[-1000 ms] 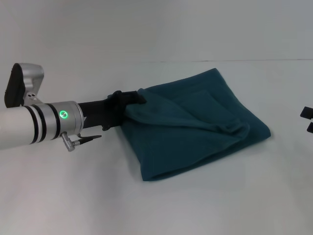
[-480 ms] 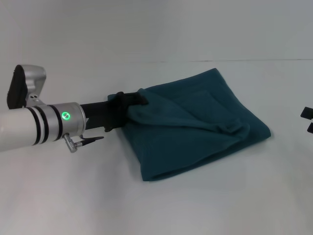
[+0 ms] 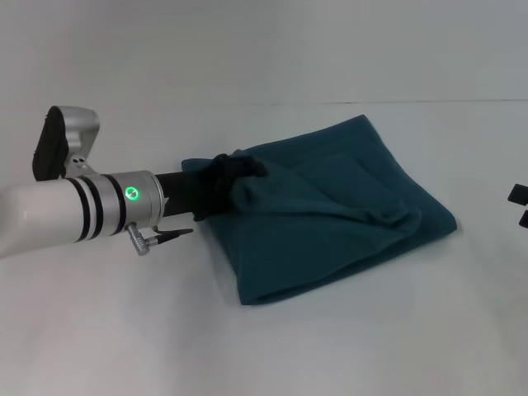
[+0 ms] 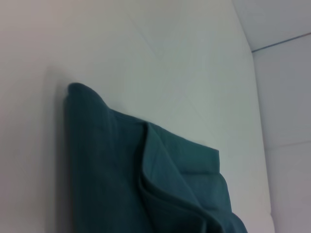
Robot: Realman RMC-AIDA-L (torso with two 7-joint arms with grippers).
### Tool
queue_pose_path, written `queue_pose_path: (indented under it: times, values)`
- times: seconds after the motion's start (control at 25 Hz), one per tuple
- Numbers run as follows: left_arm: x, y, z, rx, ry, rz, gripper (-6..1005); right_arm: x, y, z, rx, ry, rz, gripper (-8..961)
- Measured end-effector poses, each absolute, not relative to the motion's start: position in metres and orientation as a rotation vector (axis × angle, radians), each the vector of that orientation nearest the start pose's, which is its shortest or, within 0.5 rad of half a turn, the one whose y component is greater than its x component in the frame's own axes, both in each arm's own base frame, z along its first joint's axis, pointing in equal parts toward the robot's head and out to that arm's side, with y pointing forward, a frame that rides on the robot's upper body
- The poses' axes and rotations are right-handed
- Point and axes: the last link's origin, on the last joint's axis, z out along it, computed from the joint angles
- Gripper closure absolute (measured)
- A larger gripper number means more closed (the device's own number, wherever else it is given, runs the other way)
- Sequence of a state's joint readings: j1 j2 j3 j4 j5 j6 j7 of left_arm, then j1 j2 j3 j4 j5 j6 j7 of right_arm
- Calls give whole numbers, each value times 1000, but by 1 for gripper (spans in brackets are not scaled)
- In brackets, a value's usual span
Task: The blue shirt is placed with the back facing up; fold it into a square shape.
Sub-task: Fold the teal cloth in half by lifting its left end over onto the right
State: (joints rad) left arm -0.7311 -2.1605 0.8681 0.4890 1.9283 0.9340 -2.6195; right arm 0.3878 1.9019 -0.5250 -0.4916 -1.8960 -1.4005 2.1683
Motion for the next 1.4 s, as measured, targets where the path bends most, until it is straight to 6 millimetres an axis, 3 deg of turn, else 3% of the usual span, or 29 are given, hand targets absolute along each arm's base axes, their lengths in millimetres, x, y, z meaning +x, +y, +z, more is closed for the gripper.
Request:
queue_pose_path:
  times: [0.44,0.52,0.8,1.2,1.4]
  values:
    - [-234,399,-68,2064,2508,950,417,368,309,78,-1828,1838,955,134]
    - [-235,399,-67,2055,2511,960,643,367,309,78,-1828,1838,955,133]
    - [-236,397,-65,2022,2507,993,774,367,310,78,-1830,1838,957,140]
    - [-209,411,-64,2019,2396,1147,978,367,310,78,-1825,1841,959,149]
    - [-196,419,-72,2006,2377,1206,974,365,312,78,-1833,1835,961,154]
